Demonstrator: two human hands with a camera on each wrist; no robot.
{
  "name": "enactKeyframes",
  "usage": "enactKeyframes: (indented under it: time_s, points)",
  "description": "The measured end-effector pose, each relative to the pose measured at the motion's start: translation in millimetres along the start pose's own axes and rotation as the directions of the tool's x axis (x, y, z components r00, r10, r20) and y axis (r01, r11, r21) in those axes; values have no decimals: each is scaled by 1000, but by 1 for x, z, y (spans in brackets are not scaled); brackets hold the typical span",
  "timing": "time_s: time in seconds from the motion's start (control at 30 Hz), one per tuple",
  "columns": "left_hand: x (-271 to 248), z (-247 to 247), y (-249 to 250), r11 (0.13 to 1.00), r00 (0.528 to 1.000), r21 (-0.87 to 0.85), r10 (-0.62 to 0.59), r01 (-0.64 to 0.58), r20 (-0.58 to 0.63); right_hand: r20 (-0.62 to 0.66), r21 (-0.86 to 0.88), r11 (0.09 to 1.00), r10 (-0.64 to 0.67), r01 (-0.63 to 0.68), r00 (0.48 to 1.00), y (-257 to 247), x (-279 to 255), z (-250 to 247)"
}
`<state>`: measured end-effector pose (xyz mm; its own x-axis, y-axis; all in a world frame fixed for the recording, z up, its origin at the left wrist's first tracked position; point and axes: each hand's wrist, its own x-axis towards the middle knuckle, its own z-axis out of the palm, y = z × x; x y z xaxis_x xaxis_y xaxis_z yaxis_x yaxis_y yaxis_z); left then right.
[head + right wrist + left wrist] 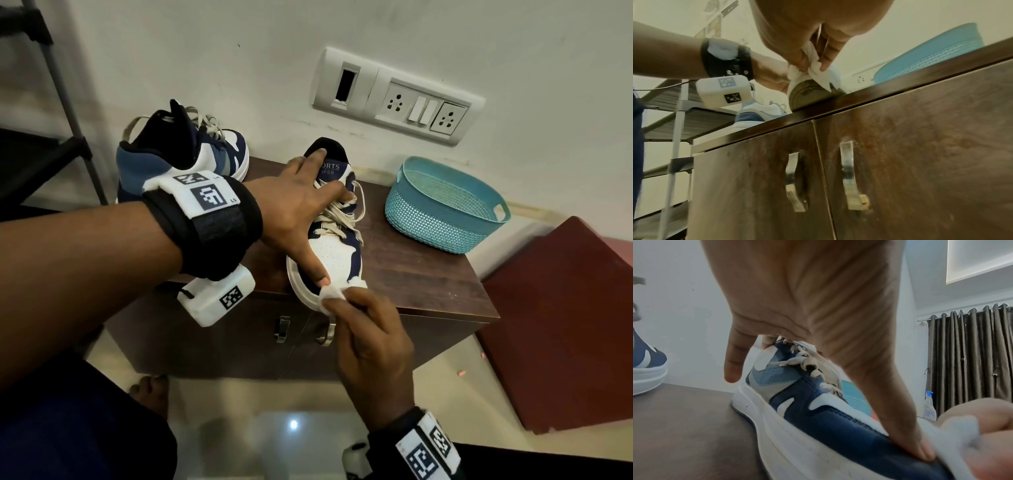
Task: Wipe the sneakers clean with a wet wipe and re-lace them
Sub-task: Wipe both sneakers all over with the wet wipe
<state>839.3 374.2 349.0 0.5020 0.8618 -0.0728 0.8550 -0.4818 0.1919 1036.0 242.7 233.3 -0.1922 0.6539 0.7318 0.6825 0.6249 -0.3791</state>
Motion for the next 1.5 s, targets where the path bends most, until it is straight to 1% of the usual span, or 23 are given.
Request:
enactKeyframes:
  time_s: [0.1,0.13,0.23,0.27,0.37,0.4,0.5,0.53,0.6,0.63,0.73,0.77,0.87,0.9,1.0,1.13,1.23,1.27,1.3,1.37,1.43,1.47,1.5]
  points:
    - [-1,-1,1,1000,1000,-1,-14,14,8,-117,80,985,163,-154,980,12,6,-4]
    - [-2,-1,2,1000,1000,-2,-14,14,9,-119,93,983,168,-158,978,9,6,-4]
    - [-2,-2,2,1000,1000,-4,-9,9,3,-22,45,998,33,-32,999,-4,2,-4]
    - [-2,-2,2,1000,1000,-2,-9,9,2,-18,53,998,28,-27,999,1,2,-5]
    - [-3,-2,3,1000,1000,4,-16,16,5,-93,137,973,201,-188,975,14,7,-8]
    - [-3,-2,3,1000,1000,2,-18,18,7,-84,139,972,203,-190,976,12,7,-8]
    - [-2,-2,2,1000,1000,-5,-13,13,7,11,97,992,81,-82,997,1,3,-8]
    - [-2,-2,2,1000,1000,-5,-14,14,6,0,103,991,90,-90,996,5,3,-8]
    - [-3,-1,2,1000,1000,-8,-17,17,8,-76,144,972,197,-185,977,12,8,-10]
    - [-3,-1,2,1000,1000,-7,-18,18,9,-92,145,969,213,-198,973,12,10,-9]
    - [-2,-1,2,1000,1000,-3,-14,14,6,13,75,995,68,-69,998,-2,6,-7]
    - [-2,-1,2,1000,1000,-4,-14,14,6,17,74,996,53,-54,998,1,5,-8]
    - [-3,-1,3,1000,1000,-4,-16,16,7,-93,153,970,207,-191,974,13,11,-9]
    - [-3,-1,3,1000,1000,-3,-16,16,6,-83,162,967,210,-194,974,12,10,-8]
    - [-2,-1,2,1000,1000,-7,-7,7,-1,22,110,992,61,-63,998,1,4,-8]
    - [-2,-1,2,1000,1000,-5,-11,11,1,-101,167,966,215,-196,971,13,10,-8]
    - [-2,-1,2,1000,1000,0,-7,7,0,10,91,995,40,-41,999,-2,7,-8]
    - [-2,-1,3,1000,1000,-2,-6,6,-2,32,68,998,13,-15,999,-2,7,-10]
    - [-1,0,2,1000,1000,-5,-8,8,-5,31,60,997,51,-53,998,4,11,-12]
    - [-1,0,2,1000,1000,-14,-13,13,-7,-23,94,960,266,-263,964,23,29,-19]
    - [-1,1,2,1000,1000,-19,-12,11,-9,-64,217,844,514,-491,855,44,53,-32]
    - [-1,1,2,1000,1000,-19,-10,10,-12,-65,277,784,593,-556,803,51,64,-38]
    - [0,1,1,1000,1000,-21,-8,7,-15,-34,310,743,631,-593,775,55,74,-41]
